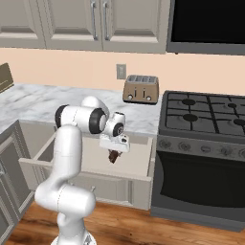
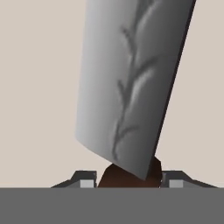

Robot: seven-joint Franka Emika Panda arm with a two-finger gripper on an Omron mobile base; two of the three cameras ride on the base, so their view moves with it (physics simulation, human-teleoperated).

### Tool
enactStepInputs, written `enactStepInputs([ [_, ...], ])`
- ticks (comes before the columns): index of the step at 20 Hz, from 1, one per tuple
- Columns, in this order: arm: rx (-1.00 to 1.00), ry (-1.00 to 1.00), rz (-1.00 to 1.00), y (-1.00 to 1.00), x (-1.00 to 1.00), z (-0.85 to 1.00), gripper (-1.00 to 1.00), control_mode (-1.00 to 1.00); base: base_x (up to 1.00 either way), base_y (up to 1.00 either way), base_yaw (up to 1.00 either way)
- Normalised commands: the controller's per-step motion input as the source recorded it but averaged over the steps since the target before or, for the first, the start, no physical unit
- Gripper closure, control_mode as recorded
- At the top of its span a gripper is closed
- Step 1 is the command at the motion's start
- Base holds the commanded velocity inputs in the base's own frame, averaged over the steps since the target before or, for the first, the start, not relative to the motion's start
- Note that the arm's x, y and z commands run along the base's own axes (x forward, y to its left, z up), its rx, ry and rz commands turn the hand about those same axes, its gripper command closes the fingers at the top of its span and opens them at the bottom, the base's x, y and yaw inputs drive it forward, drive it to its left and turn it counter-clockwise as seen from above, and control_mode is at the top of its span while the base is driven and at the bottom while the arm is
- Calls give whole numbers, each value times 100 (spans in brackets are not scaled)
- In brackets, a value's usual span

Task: Pick up the knife from the drawer and place it on the cutting board. Then place the meat from the plate to the cutting board.

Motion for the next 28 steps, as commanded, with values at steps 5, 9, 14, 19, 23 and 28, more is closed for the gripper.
enactStepInputs([
  [5,-4,7,-1,2,0,48,100,-100,0,0,0],
  [9,-4,0,-25,0,-12,19,100,-100,0,0,0],
  [14,-4,0,-45,1,-28,9,100,-100,0,0,0],
  [19,0,-1,-51,0,-27,12,100,-100,0,0,0],
  [23,-1,0,-41,10,-39,40,100,-100,0,0,0],
  [28,-11,0,-31,3,-59,73,100,-100,0,0,0],
])
